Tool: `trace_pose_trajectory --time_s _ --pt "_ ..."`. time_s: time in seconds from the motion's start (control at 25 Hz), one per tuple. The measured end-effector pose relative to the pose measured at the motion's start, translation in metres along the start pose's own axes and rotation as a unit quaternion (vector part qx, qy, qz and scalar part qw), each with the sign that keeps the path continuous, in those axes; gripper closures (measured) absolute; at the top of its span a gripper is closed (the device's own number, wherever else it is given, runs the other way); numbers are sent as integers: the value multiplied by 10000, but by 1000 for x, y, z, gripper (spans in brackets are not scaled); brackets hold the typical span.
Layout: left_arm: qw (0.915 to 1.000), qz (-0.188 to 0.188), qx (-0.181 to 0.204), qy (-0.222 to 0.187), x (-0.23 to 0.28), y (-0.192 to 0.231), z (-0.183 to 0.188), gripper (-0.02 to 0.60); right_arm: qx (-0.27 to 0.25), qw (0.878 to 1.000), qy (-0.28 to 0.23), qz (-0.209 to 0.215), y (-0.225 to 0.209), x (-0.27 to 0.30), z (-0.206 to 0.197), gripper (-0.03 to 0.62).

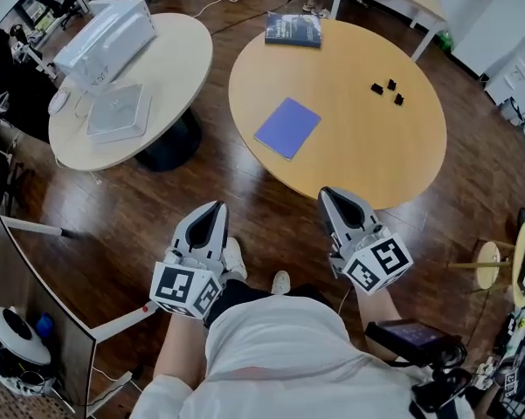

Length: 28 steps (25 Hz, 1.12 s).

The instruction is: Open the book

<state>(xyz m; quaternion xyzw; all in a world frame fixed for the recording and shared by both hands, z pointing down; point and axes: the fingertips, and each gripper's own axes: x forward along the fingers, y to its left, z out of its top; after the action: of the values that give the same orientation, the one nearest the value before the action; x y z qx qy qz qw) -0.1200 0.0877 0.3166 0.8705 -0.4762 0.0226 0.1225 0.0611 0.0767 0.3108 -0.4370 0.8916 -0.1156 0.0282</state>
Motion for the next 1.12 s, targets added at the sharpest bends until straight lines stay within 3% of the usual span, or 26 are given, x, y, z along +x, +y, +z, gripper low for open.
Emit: trace_pose_trajectory --time_s 0.44,0.8,1.12 --pt "9967 -765 270 54 74 74 35 571 -165 9979 -124 -616 -20 89 26 597" --pt "9910 -1292 180 294 107 140 34 571 -192 9922 -103 -1225 -19 140 21 597" --pt "9821 -1798 227 518 145 139 33 572 -1 9833 -66 -1817 -45 135 14 597"
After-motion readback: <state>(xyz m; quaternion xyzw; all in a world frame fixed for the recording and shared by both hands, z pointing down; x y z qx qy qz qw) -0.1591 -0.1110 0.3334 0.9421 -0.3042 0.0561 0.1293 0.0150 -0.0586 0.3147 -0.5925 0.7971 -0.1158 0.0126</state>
